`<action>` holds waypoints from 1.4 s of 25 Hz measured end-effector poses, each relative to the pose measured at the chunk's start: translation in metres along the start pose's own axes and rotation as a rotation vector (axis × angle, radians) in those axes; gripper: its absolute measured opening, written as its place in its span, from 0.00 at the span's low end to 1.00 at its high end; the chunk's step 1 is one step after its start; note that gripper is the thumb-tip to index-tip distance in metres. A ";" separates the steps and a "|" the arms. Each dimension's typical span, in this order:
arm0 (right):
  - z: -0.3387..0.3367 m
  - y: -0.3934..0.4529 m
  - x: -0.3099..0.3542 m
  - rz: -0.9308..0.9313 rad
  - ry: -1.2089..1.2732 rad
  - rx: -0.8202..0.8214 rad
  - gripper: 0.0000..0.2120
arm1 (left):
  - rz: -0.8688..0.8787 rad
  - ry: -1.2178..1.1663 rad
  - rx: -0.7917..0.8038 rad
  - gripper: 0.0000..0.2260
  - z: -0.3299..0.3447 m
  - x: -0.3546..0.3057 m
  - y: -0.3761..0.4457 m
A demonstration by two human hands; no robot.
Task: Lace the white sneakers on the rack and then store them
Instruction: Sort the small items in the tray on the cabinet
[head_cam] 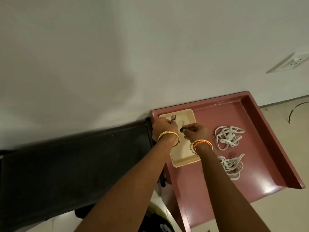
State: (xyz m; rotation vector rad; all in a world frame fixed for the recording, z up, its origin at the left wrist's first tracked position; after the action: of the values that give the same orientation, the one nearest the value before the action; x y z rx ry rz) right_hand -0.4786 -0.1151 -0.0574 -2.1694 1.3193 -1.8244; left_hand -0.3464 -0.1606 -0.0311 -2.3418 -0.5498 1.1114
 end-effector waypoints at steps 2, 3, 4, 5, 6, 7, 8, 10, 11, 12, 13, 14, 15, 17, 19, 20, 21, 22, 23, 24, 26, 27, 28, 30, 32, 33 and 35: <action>0.006 0.015 -0.002 0.003 -0.050 -0.006 0.06 | 0.047 0.234 -0.098 0.09 0.002 -0.008 0.009; 0.008 0.021 -0.004 0.012 -0.073 -0.017 0.07 | 0.094 0.354 -0.131 0.09 0.003 -0.010 0.013; 0.011 0.026 -0.006 0.021 -0.089 -0.021 0.08 | 0.151 0.479 -0.150 0.08 0.004 -0.012 0.016; 0.013 0.028 -0.006 0.030 -0.101 -0.019 0.07 | 0.213 0.593 -0.155 0.07 0.006 -0.014 0.018; 0.015 0.030 -0.008 0.035 -0.107 -0.013 0.07 | 0.272 0.685 -0.151 0.06 0.007 -0.013 0.020; 0.016 0.031 -0.008 0.033 -0.111 -0.006 0.06 | 0.317 0.748 -0.137 0.05 0.009 -0.011 0.022; 0.017 0.032 -0.009 0.024 -0.110 0.001 0.06 | 0.352 0.788 -0.121 0.05 0.010 -0.011 0.024; 0.020 0.031 -0.009 -0.004 -0.092 0.027 0.04 | 0.394 0.812 -0.110 0.06 0.011 -0.013 0.022; 0.020 0.030 -0.009 -0.025 -0.082 0.048 0.06 | 0.396 0.784 -0.119 0.07 0.009 -0.015 0.020; 0.022 0.030 -0.011 -0.045 -0.069 0.077 0.10 | 0.388 0.725 -0.140 0.07 0.006 -0.014 0.018; 0.023 0.028 -0.011 -0.053 -0.062 0.115 0.13 | 0.377 0.632 -0.164 0.08 0.002 -0.012 0.014; 0.026 0.027 -0.011 -0.056 -0.040 0.161 0.15 | 0.365 0.514 -0.195 0.09 -0.004 -0.007 0.009; 0.028 0.024 -0.010 -0.055 -0.007 0.199 0.17 | 0.346 0.392 -0.235 0.10 -0.010 0.002 0.003; 0.030 0.022 -0.010 -0.055 0.062 0.204 0.20 | 0.296 0.206 -0.318 0.10 -0.023 0.023 -0.004; 0.025 0.021 -0.013 -0.073 0.085 0.074 0.20 | 0.288 0.148 -0.330 0.10 -0.030 0.045 -0.006; 0.022 0.018 -0.013 -0.096 0.076 0.000 0.19 | 0.295 0.146 -0.319 0.11 -0.032 0.055 -0.006; 0.021 0.013 -0.012 -0.129 0.047 -0.056 0.18 | 0.306 0.152 -0.313 0.11 -0.036 0.064 -0.006; 0.022 0.006 -0.009 -0.174 0.006 -0.093 0.17 | 0.324 0.164 -0.312 0.10 -0.042 0.072 -0.006; 0.024 -0.005 -0.003 -0.222 -0.034 -0.120 0.15 | 0.354 0.182 -0.314 0.10 -0.048 0.079 -0.009; 0.027 -0.018 0.005 -0.276 -0.059 -0.136 0.13 | 0.398 0.202 -0.321 0.09 -0.054 0.086 -0.014; 0.042 -0.054 0.021 -0.405 -0.102 -0.132 0.10 | 0.495 0.266 -0.367 0.09 -0.073 0.105 -0.031; 0.053 -0.074 0.027 -0.477 -0.119 -0.115 0.09 | 0.531 0.313 -0.404 0.10 -0.084 0.116 -0.042; 0.066 -0.094 0.031 -0.548 -0.141 -0.079 0.09 | 0.544 0.357 -0.434 0.11 -0.096 0.128 -0.052; 0.100 -0.137 0.028 -0.676 -0.202 0.059 0.08 | 0.503 0.430 -0.480 0.12 -0.118 0.164 -0.073; 0.135 -0.176 0.019 -0.810 -0.267 0.223 0.08 | 0.441 0.449 -0.505 0.12 -0.135 0.200 -0.091; 0.155 -0.196 0.010 -0.865 -0.301 0.318 0.07 | 0.398 0.437 -0.510 0.11 -0.144 0.223 -0.099; 0.194 -0.234 -0.014 -0.921 -0.376 0.506 0.08 | 0.301 0.409 -0.534 0.11 -0.161 0.269 -0.116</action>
State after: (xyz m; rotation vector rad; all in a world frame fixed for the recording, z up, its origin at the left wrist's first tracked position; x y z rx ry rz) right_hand -0.1852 -0.0498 -0.0131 -2.7617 -0.2740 -1.5008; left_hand -0.0774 0.0378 -0.0364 -3.0920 -0.3784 0.6081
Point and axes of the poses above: each hand's wrist, its own y-axis towards the middle knuckle, its own z-axis out of the palm, x = y × z, the point moved 4 cm from there along y, towards the middle knuckle, and after that the axes turned 7 degrees about y, right-handed, at the moved point
